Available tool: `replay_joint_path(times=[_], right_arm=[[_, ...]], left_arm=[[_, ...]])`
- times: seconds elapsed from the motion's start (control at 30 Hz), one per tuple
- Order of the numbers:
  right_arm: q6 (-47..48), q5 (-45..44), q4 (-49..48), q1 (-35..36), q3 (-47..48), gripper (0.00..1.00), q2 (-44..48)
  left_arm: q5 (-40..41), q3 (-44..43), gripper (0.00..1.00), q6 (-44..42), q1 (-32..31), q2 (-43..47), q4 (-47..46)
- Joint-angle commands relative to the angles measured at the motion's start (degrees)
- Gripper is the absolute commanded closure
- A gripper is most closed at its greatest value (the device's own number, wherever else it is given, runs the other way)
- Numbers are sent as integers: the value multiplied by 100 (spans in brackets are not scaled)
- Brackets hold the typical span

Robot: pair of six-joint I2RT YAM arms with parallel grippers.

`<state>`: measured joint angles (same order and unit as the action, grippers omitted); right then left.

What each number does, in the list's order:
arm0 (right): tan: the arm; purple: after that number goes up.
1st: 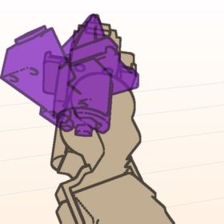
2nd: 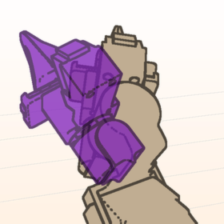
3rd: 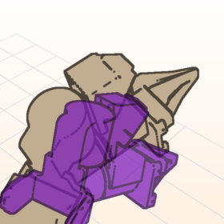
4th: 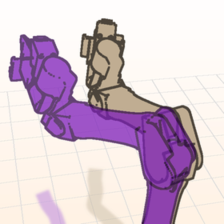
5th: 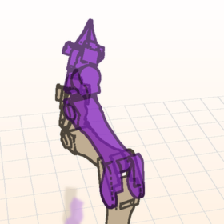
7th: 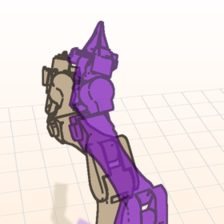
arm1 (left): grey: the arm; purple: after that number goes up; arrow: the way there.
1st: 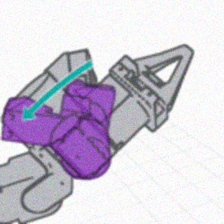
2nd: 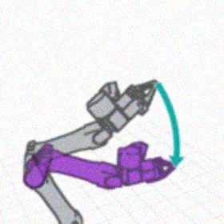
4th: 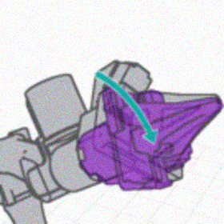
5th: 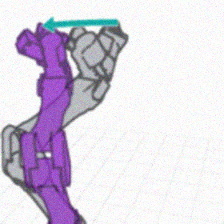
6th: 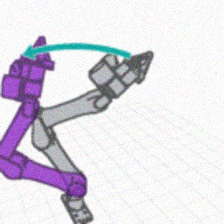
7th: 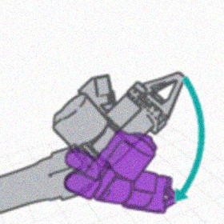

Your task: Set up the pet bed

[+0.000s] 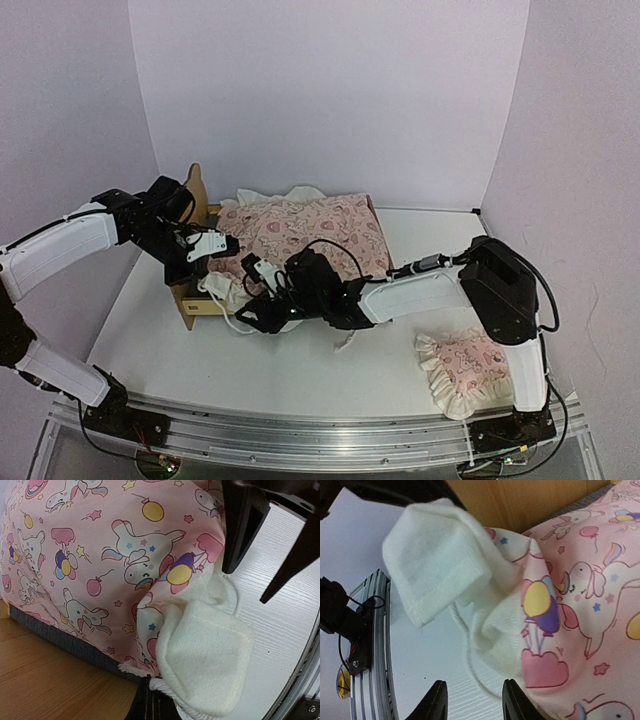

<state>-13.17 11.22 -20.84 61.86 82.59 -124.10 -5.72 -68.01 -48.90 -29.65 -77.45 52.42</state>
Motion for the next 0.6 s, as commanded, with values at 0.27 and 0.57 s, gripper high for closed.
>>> replay_joint_path(times=[0.27,0.57], right_arm=[[1265,-592,1011,66,717,51,759],[1809,-1014,1107,49,1379,49,-74]], left_arm=[[258,56,100,269,-6,15,-288],[352,-28,100,379,-6,-28,-319]])
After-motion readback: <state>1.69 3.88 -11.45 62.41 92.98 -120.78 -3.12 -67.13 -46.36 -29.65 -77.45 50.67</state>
